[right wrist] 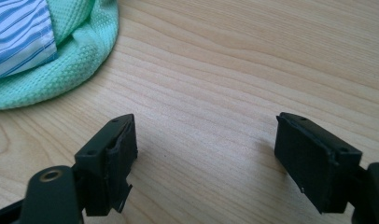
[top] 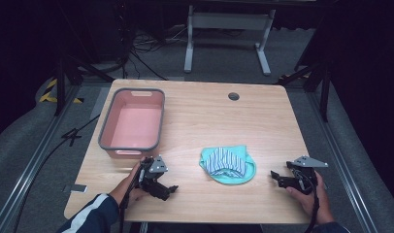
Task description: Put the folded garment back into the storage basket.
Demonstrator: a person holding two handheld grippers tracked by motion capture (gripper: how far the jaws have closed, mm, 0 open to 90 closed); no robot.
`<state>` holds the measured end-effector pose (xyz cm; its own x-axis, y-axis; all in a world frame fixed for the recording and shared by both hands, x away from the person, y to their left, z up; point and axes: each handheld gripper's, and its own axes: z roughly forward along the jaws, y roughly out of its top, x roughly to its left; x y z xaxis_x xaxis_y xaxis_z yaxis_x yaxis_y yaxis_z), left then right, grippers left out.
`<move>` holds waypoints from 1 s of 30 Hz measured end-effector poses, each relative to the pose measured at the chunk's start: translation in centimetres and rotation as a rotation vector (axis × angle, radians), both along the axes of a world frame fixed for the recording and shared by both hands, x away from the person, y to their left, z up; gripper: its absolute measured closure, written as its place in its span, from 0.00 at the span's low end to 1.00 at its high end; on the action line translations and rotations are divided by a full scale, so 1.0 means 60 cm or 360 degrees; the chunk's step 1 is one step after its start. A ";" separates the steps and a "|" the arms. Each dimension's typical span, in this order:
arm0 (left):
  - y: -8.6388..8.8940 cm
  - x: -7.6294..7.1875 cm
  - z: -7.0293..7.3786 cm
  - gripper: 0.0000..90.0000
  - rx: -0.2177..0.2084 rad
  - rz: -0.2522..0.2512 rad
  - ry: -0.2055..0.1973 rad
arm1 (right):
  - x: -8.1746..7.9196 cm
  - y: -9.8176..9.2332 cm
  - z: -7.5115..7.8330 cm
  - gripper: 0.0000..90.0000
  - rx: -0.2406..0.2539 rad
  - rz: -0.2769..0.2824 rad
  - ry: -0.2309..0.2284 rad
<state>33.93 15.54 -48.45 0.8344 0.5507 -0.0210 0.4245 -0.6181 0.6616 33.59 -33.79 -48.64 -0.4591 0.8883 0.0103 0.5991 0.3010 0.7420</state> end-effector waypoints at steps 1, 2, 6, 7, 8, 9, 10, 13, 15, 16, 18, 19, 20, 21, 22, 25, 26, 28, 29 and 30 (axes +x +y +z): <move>0.000 0.000 0.000 0.00 0.0000 -0.0001 0.0001 | 0.000 0.001 0.000 0.24 0.0003 -0.0008 0.0002; 0.000 0.000 0.000 0.00 0.0002 -0.0004 -0.0001 | 0.000 0.001 0.000 0.24 0.0002 -0.0011 0.0002; 0.000 0.000 0.000 0.00 -0.0001 -0.0002 -0.0002 | 0.000 0.003 0.000 0.24 0.0002 -0.0027 0.0001; 0.000 0.000 0.000 0.00 -0.0001 -0.0001 -0.0003 | 0.000 0.003 0.000 0.24 0.0002 -0.0027 0.0000; 0.000 0.000 0.000 0.00 -0.0001 -0.0001 -0.0003 | 0.000 0.003 0.000 0.24 0.0002 -0.0027 0.0000; 0.000 0.000 0.000 0.00 -0.0001 -0.0002 -0.0005 | 0.000 0.003 0.000 0.24 0.0002 -0.0025 0.0000; 0.001 0.000 0.000 0.00 0.0000 -0.0006 -0.0007 | 0.000 0.003 0.000 0.24 0.0002 -0.0025 0.0000; 0.002 -0.002 0.000 0.01 0.0003 0.0002 -0.0007 | 0.000 0.002 0.000 0.23 0.0001 -0.0017 0.0002; 0.004 -0.002 0.004 0.02 0.0025 -0.0041 -0.0002 | -0.001 0.001 0.000 0.21 -0.0003 -0.0030 0.0014; 0.007 -0.003 0.007 0.06 0.0033 -0.0098 0.0003 | -0.001 0.000 0.001 0.21 -0.0006 -0.0028 0.0017; 0.005 -0.002 0.007 0.10 0.0023 -0.0104 0.0004 | 0.000 -0.001 0.001 0.20 -0.0009 -0.0011 0.0027; 0.005 -0.002 0.007 0.10 0.0023 -0.0104 0.0004 | 0.000 -0.001 0.001 0.20 -0.0009 -0.0011 0.0027; 0.002 -0.002 0.008 0.10 0.0017 -0.0105 0.0011 | 0.000 -0.001 0.002 0.20 -0.0009 -0.0009 0.0037; -0.007 -0.003 0.011 0.17 0.0024 -0.0115 0.0002 | 0.000 0.000 0.004 0.22 -0.0013 0.0004 0.0046; -0.007 -0.003 0.011 0.19 0.0024 -0.0115 0.0002 | 0.000 0.001 0.005 0.25 -0.0010 0.0013 0.0052; -0.031 -0.004 0.017 0.21 0.0055 -0.0144 -0.0018 | 0.000 0.005 0.012 0.28 0.0043 0.0053 0.0050; -0.037 -0.004 0.020 0.22 0.0061 -0.0148 -0.0017 | 0.000 0.008 0.016 0.30 0.0035 0.0064 0.0033; -0.047 0.001 0.024 0.23 0.0050 -0.0150 -0.0009 | 0.000 0.017 0.026 0.33 0.0052 0.0111 0.0019; -0.051 0.003 0.025 0.24 0.0048 -0.0152 -0.0014 | 0.000 0.023 0.030 0.34 0.0053 0.0128 0.0006; -0.058 0.006 0.027 0.25 0.0038 -0.0148 -0.0029 | 0.002 0.028 0.034 0.36 0.0044 0.0145 0.0001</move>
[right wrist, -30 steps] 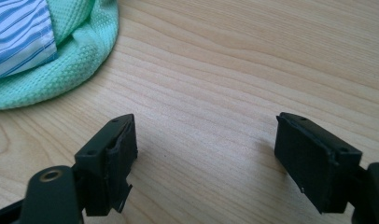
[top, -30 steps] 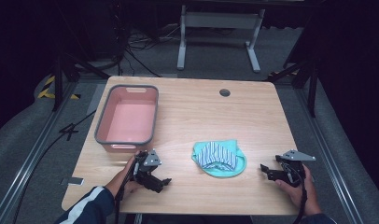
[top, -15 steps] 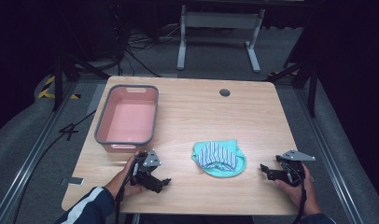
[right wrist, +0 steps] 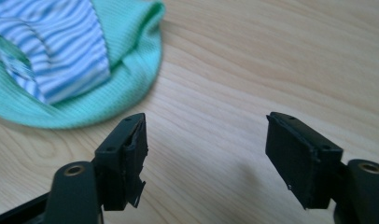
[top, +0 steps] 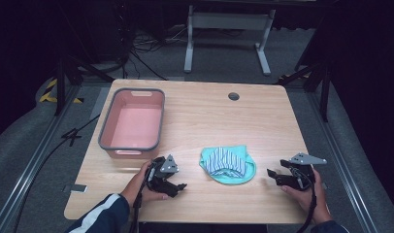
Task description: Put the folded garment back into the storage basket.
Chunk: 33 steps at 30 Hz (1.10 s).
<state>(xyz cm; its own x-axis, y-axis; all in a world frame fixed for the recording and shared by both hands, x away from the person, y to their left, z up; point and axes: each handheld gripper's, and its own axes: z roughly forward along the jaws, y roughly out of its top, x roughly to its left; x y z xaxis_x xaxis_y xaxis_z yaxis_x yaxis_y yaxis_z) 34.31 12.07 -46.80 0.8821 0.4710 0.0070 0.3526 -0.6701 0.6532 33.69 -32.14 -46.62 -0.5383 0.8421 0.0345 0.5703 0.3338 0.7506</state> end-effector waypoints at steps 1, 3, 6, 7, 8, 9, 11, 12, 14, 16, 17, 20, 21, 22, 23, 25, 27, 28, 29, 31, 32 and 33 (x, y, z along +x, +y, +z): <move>-0.006 0.003 0.002 0.27 -0.0004 -0.0002 0.0001 | 0.003 0.008 0.006 0.38 0.0000 0.0031 -0.0010; -0.020 0.010 0.007 0.27 -0.0031 0.0015 -0.0018 | 0.008 0.022 0.015 0.41 -0.0006 0.0065 -0.0031; -0.035 0.022 0.013 0.31 -0.0041 0.0037 -0.0038 | 0.020 0.041 0.025 0.44 -0.0006 0.0125 -0.0049; -0.044 0.028 0.014 0.32 -0.0053 0.0056 -0.0042 | 0.024 0.047 0.027 0.45 -0.0003 0.0136 -0.0042; -0.059 0.041 0.017 0.34 -0.0070 0.0080 -0.0064 | 0.030 0.053 0.028 0.45 -0.0007 0.0148 -0.0040; -0.066 0.048 0.017 0.35 -0.0083 0.0097 -0.0062 | 0.036 0.059 0.028 0.46 -0.0021 0.0159 -0.0044; -0.073 0.056 0.016 0.35 -0.0075 0.0117 -0.0067 | 0.042 0.065 0.029 0.46 -0.0025 0.0166 -0.0037; -0.078 0.063 0.015 0.36 -0.0074 0.0122 -0.0070 | 0.050 0.071 0.029 0.47 -0.0017 0.0184 -0.0033; -0.086 0.074 0.013 0.36 -0.0078 0.0145 -0.0065 | 0.060 0.082 0.031 0.48 -0.0011 0.0201 -0.0028; -0.095 0.084 0.011 0.36 -0.0081 0.0168 -0.0100 | 0.073 0.095 0.030 0.50 -0.0014 0.0229 -0.0023; -0.098 0.090 0.010 0.36 -0.0100 0.0178 -0.0089 | 0.084 0.106 0.028 0.51 -0.0019 0.0244 -0.0017; -0.105 0.103 0.007 0.36 -0.0080 0.0208 -0.0083 | 0.096 0.117 0.021 0.51 -0.0025 0.0248 0.0002; -0.109 0.113 0.003 0.36 -0.0091 0.0214 -0.0067 | 0.100 0.121 0.018 0.51 -0.0023 0.0250 0.0013; -0.109 0.113 0.003 0.36 -0.0091 0.0214 -0.0067 | 0.104 0.124 0.014 0.50 -0.0033 0.0255 0.0019; -0.112 0.122 -0.001 0.35 -0.0087 0.0205 -0.0039 | 0.107 0.128 0.011 0.50 -0.0029 0.0243 0.0032; -0.115 0.127 -0.004 0.34 -0.0075 0.0190 -0.0014 | 0.109 0.131 0.009 0.50 -0.0041 0.0243 0.0038; -0.119 0.132 -0.008 0.32 -0.0075 0.0186 0.0010 | 0.116 0.138 0.000 0.50 -0.0071 0.0244 0.0054; -0.119 0.135 -0.009 0.32 -0.0075 0.0184 0.0019 | 0.117 0.141 -0.003 0.50 -0.0082 0.0241 0.0055; -0.119 0.138 -0.010 0.30 -0.0082 0.0183 0.0025 | 0.118 0.141 -0.005 0.50 -0.0070 0.0238 0.0067; -0.117 0.146 -0.014 0.28 -0.0108 0.0177 0.0112 | 0.119 0.139 -0.007 0.49 -0.0055 0.0232 0.0085; -0.117 0.146 -0.014 0.27 -0.0100 0.0170 0.0108 | 0.119 0.138 -0.008 0.48 -0.0054 0.0224 0.0093; -0.118 0.145 -0.015 0.27 -0.0102 0.0172 0.0100 | 0.119 0.137 -0.009 0.47 -0.0059 0.0215 0.0104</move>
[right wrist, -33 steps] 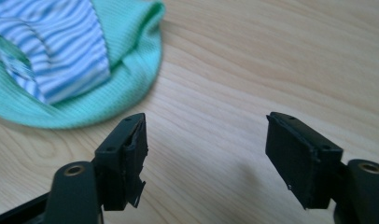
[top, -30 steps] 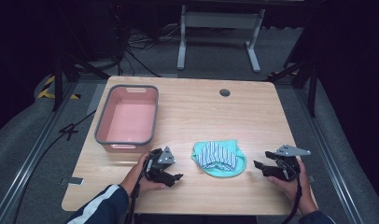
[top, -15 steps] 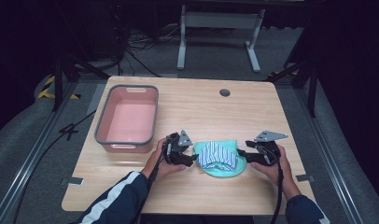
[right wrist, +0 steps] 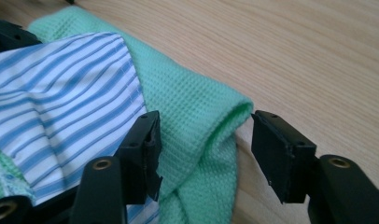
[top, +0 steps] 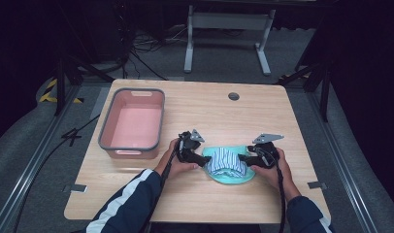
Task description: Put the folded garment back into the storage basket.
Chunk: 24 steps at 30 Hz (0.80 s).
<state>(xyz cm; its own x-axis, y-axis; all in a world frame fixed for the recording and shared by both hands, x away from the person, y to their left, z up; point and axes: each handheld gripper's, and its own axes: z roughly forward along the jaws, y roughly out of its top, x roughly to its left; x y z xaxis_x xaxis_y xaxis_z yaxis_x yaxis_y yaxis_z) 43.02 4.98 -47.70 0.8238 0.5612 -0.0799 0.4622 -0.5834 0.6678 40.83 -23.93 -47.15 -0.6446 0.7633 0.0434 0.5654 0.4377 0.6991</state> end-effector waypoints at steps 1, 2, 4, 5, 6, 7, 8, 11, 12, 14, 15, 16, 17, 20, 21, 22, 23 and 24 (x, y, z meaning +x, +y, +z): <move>-0.001 -0.001 0.000 0.26 0.0009 -0.0010 -0.0003 | 0.000 -0.001 -0.001 0.46 -0.0009 -0.0002 0.0014; -0.003 -0.001 -0.001 0.26 0.0011 -0.0015 -0.0010 | -0.001 -0.002 -0.005 0.45 -0.0021 0.0004 0.0031; -0.004 -0.001 0.000 0.27 0.0014 -0.0017 -0.0018 | -0.004 -0.002 -0.006 0.48 -0.0022 0.0008 0.0019; -0.004 -0.001 0.001 0.30 0.0009 -0.0026 -0.0014 | -0.006 -0.001 -0.005 0.53 -0.0024 0.0019 0.0022; -0.004 -0.001 0.002 0.38 -0.0006 -0.0037 -0.0010 | -0.007 0.000 -0.004 0.58 -0.0023 0.0030 0.0025; -0.005 -0.001 0.002 0.44 -0.0022 -0.0031 -0.0010 | -0.009 0.002 -0.003 0.65 -0.0024 0.0044 0.0026; -0.004 -0.001 0.002 0.49 -0.0030 -0.0046 -0.0002 | -0.012 0.004 -0.002 0.72 -0.0015 0.0062 0.0034; 0.000 0.001 0.001 0.69 -0.0094 -0.0082 0.0043 | -0.014 0.008 -0.001 0.81 -0.0004 0.0058 0.0060; 0.000 0.002 0.001 0.74 -0.0101 -0.0089 0.0064 | -0.015 0.008 -0.001 0.82 0.0005 0.0057 0.0068; -0.003 0.000 0.002 0.84 -0.0105 -0.0128 0.0071 | -0.015 0.006 -0.001 0.86 0.0031 0.0039 0.0082; -0.005 -0.001 0.003 0.86 -0.0091 -0.0130 0.0054 | -0.015 0.005 -0.002 0.88 0.0043 0.0031 0.0090; -0.007 -0.002 0.004 0.88 -0.0079 -0.0124 0.0054 | -0.015 0.005 -0.002 0.89 0.0044 0.0029 0.0090; -0.010 -0.003 0.007 0.89 -0.0054 -0.0131 0.0043 | -0.016 0.006 -0.001 0.89 0.0043 0.0026 0.0094; -0.014 -0.006 0.014 0.91 0.0020 -0.0133 0.0023 | -0.017 0.007 0.001 0.90 0.0024 0.0031 0.0077; -0.015 -0.007 0.016 0.92 0.0039 -0.0137 0.0012 | -0.018 0.008 0.004 0.91 0.0024 0.0028 0.0073; -0.016 -0.008 0.018 0.92 0.0058 -0.0141 0.0010 | -0.020 0.010 0.007 0.91 0.0033 0.0027 0.0081; -0.016 -0.008 0.020 0.92 0.0068 -0.0139 0.0011 | -0.020 0.010 0.010 0.91 0.0026 0.0039 0.0067; -0.016 -0.008 0.021 0.92 0.0067 -0.0135 0.0013 | -0.022 0.012 0.013 0.91 0.0027 0.0037 0.0067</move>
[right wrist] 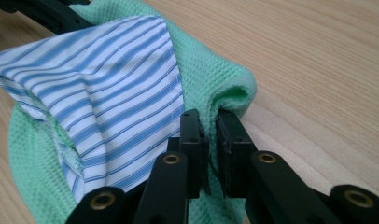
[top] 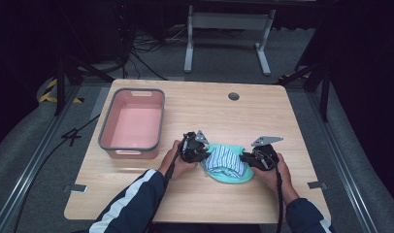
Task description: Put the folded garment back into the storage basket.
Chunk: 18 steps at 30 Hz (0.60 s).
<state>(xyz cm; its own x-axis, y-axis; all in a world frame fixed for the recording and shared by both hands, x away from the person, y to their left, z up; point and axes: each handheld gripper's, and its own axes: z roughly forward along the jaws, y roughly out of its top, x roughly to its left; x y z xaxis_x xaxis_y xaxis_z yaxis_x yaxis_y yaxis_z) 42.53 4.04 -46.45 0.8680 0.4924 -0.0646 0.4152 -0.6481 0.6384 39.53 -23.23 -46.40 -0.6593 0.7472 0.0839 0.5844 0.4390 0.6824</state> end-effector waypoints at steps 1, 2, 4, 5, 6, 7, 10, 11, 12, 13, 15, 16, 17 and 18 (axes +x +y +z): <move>0.001 0.000 0.003 0.93 0.0015 -0.0010 -0.0015 | -0.001 0.001 0.002 0.91 0.0001 0.0004 -0.0001; 0.001 -0.001 0.006 0.93 0.0021 -0.0003 -0.0012 | -0.002 0.003 0.006 0.91 0.0000 0.0009 -0.0003; 0.001 -0.003 0.015 0.93 0.0033 -0.0009 -0.0026 | -0.002 0.005 0.014 0.92 0.0009 0.0008 -0.0017; 0.001 -0.004 0.020 0.93 0.0042 -0.0009 -0.0033 | -0.002 0.006 0.019 0.92 0.0013 -0.0002 -0.0016; 0.002 -0.003 0.026 0.93 0.0041 -0.0009 -0.0043 | -0.002 0.008 0.023 0.92 0.0011 0.0000 -0.0030; 0.002 -0.003 0.032 0.93 0.0038 -0.0010 -0.0052 | -0.003 0.010 0.027 0.92 0.0014 0.0000 -0.0032; 0.001 -0.002 0.047 0.93 0.0063 -0.0015 -0.0069 | -0.004 0.014 0.035 0.92 0.0007 -0.0006 -0.0048; 0.002 -0.002 0.057 0.93 0.0069 -0.0018 -0.0076 | -0.004 0.015 0.039 0.92 0.0012 -0.0008 -0.0051; 0.002 -0.001 0.062 0.93 0.0076 -0.0016 -0.0085 | -0.003 0.016 0.045 0.92 0.0023 -0.0021 -0.0058; 0.002 0.000 0.067 0.93 0.0077 -0.0011 -0.0085 | -0.002 0.017 0.050 0.92 0.0029 -0.0026 -0.0060; 0.003 0.003 0.078 0.93 0.0104 -0.0013 -0.0102 | 0.001 0.019 0.058 0.92 0.0041 -0.0034 -0.0062; 0.003 0.003 0.078 0.93 0.0104 -0.0013 -0.0102 | 0.001 0.019 0.058 0.92 0.0041 -0.0034 -0.0062; 0.004 0.004 0.085 0.93 0.0103 -0.0002 -0.0110 | 0.003 0.021 0.063 0.92 0.0042 -0.0034 -0.0065; 0.006 0.006 0.092 0.93 0.0104 0.0003 -0.0108 | 0.005 0.024 0.068 0.92 0.0037 -0.0035 -0.0073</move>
